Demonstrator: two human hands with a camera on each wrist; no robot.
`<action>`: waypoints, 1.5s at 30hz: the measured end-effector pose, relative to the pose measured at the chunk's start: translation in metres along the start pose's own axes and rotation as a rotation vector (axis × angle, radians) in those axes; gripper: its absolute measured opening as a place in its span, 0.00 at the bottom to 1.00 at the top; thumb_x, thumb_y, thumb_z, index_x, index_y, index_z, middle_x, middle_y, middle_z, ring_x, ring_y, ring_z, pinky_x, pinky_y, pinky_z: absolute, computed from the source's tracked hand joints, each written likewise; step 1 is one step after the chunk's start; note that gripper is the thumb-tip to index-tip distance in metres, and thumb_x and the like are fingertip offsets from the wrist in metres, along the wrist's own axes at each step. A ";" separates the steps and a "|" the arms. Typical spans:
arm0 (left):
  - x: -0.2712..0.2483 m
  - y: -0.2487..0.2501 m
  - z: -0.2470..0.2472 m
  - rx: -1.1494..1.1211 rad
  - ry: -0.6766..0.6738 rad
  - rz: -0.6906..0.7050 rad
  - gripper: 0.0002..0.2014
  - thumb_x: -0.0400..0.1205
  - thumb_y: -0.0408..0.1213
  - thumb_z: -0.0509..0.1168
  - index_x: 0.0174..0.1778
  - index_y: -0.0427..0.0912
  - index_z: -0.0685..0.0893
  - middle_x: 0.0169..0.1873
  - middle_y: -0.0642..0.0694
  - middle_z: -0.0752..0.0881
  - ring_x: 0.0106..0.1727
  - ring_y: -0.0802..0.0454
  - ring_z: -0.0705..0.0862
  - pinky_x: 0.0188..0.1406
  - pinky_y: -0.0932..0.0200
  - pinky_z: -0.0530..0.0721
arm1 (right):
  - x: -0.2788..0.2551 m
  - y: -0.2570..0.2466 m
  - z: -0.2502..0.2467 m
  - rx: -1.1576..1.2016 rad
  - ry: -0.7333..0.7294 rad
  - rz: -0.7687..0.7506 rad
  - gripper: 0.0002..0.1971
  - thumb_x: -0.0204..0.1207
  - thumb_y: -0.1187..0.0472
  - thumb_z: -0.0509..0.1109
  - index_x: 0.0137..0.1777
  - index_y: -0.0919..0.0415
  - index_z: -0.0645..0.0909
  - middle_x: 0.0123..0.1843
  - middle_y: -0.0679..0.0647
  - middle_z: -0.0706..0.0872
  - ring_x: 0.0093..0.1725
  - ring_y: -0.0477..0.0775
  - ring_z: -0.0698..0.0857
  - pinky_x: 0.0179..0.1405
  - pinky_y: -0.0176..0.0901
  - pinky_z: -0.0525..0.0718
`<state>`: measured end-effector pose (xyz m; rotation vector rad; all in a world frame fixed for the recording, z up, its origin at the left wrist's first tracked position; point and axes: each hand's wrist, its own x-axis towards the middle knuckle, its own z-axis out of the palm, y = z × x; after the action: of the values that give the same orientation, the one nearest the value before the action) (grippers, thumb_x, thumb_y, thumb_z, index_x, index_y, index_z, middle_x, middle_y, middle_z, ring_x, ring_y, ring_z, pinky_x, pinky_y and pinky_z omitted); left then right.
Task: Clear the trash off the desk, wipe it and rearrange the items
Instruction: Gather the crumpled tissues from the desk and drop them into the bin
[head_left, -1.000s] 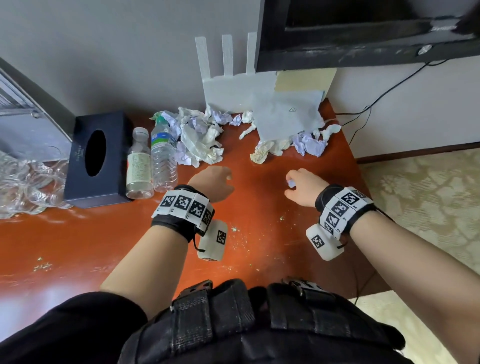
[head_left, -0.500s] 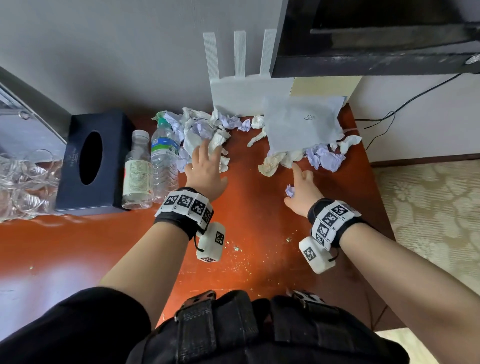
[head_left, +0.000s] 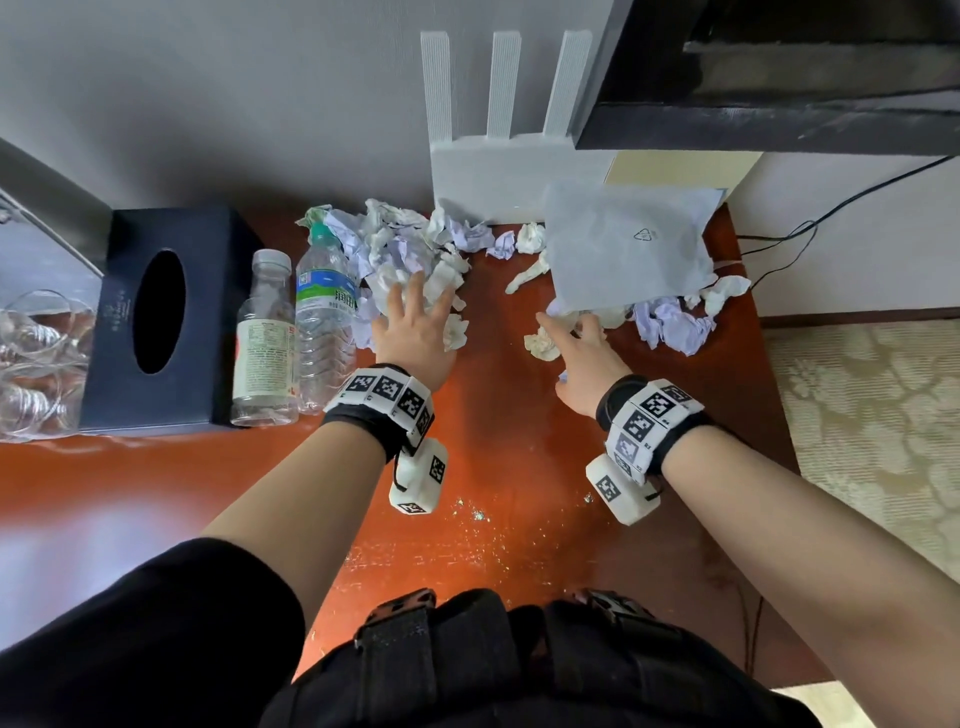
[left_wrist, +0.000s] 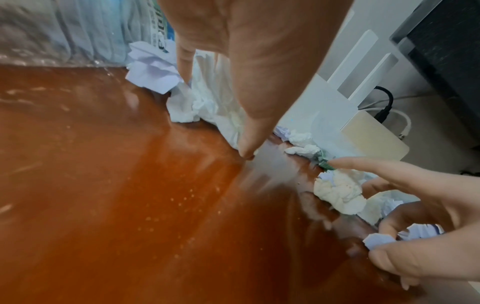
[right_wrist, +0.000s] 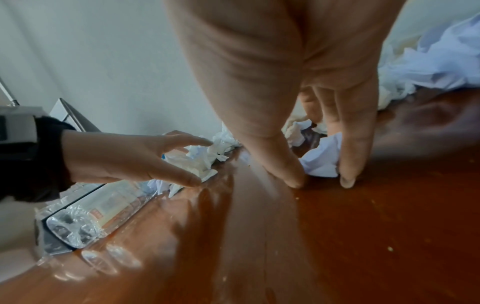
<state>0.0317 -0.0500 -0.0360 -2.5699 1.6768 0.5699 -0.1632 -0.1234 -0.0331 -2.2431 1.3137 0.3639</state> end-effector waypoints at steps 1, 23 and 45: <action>0.001 -0.001 0.001 0.008 0.009 0.006 0.36 0.79 0.46 0.65 0.81 0.55 0.54 0.81 0.43 0.49 0.81 0.38 0.49 0.73 0.37 0.64 | 0.001 -0.001 0.000 0.007 -0.002 0.012 0.42 0.74 0.75 0.66 0.82 0.47 0.53 0.77 0.63 0.55 0.67 0.63 0.78 0.69 0.49 0.77; 0.002 -0.006 -0.006 -0.291 0.247 0.129 0.13 0.81 0.29 0.58 0.59 0.31 0.80 0.56 0.33 0.76 0.58 0.34 0.73 0.56 0.42 0.75 | -0.014 -0.009 -0.009 0.020 0.065 -0.043 0.08 0.79 0.69 0.61 0.55 0.60 0.72 0.63 0.62 0.71 0.41 0.56 0.73 0.48 0.42 0.72; -0.069 0.019 -0.069 -0.623 0.483 0.266 0.08 0.77 0.27 0.65 0.50 0.28 0.78 0.52 0.33 0.76 0.49 0.50 0.70 0.45 0.71 0.62 | -0.077 -0.037 -0.035 0.038 0.213 -0.129 0.09 0.77 0.68 0.63 0.57 0.61 0.73 0.59 0.62 0.74 0.46 0.64 0.80 0.51 0.50 0.79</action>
<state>0.0106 -0.0121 0.0529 -3.1216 2.3324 0.5891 -0.1699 -0.0715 0.0431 -2.3714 1.2583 0.0548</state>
